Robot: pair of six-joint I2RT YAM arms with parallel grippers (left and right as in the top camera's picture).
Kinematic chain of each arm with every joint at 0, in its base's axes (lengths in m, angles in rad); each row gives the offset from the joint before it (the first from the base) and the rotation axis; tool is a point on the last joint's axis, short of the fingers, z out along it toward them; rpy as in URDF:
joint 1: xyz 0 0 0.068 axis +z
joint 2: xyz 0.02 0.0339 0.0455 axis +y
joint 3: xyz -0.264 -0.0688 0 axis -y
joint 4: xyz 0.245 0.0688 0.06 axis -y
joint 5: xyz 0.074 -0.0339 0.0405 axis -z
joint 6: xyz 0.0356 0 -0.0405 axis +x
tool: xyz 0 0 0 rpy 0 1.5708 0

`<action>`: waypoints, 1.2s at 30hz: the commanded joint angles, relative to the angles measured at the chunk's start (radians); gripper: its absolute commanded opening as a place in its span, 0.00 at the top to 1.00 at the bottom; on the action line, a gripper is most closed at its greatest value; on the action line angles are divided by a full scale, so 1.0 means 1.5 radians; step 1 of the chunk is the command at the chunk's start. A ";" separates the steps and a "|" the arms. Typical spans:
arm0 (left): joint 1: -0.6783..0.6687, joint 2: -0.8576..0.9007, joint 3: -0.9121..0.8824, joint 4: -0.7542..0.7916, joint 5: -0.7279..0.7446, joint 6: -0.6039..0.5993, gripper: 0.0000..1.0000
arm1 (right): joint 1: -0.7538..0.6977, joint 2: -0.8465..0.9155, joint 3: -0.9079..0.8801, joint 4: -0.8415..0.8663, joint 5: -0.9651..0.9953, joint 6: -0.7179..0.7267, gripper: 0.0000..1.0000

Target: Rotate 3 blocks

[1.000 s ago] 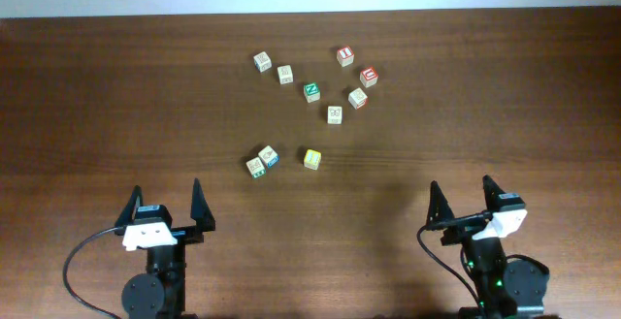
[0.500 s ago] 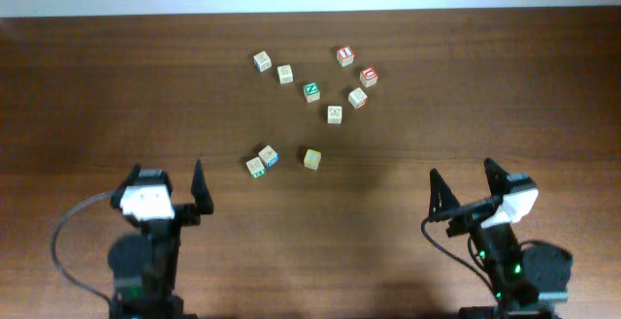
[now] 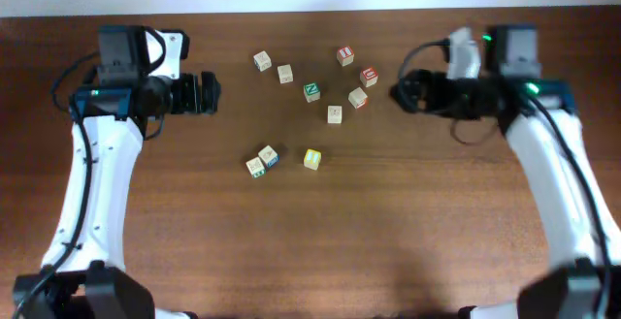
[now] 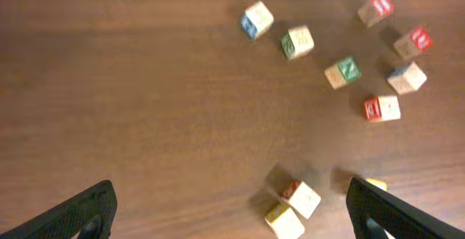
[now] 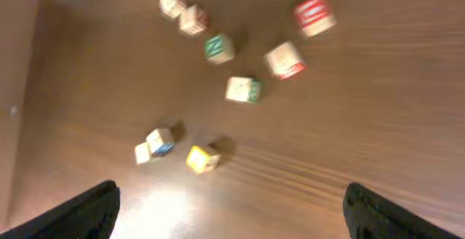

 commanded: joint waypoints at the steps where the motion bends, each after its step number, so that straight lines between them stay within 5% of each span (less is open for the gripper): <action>1: -0.001 0.010 0.016 -0.025 0.023 0.006 0.01 | 0.105 0.106 0.047 0.018 -0.079 -0.005 0.02; 6: -0.001 0.010 0.016 -0.095 0.025 0.006 0.00 | 0.258 0.249 0.047 0.154 -0.074 0.031 0.00; 7: -0.001 0.010 0.016 -0.094 0.010 0.006 0.13 | 0.277 0.263 0.047 0.158 -0.020 0.050 0.16; 8: -0.001 0.010 0.016 -0.095 -0.012 0.003 0.25 | 0.294 0.273 0.047 0.153 0.062 0.102 0.20; 10: 0.001 0.011 0.016 -0.097 -0.120 -0.083 0.27 | 0.325 0.282 0.046 0.132 0.233 0.209 0.24; 12: 0.001 0.011 0.016 -0.121 -0.260 -0.265 0.24 | 0.357 0.287 0.046 0.131 0.341 0.276 0.34; 15: 0.001 0.014 0.015 -0.120 -0.266 -0.305 0.22 | 0.378 0.293 0.046 0.115 0.408 0.335 0.41; 20: 0.001 0.029 0.015 -0.121 -0.265 -0.305 0.18 | 0.380 0.325 0.046 0.104 0.377 0.345 0.43; 29: 0.000 0.032 0.014 -0.127 -0.265 -0.305 0.02 | 0.362 0.339 0.048 0.038 0.366 0.337 0.71; 36: 0.000 0.032 0.014 -0.125 -0.265 -0.305 0.01 | 0.314 0.338 0.055 0.014 0.359 0.180 0.74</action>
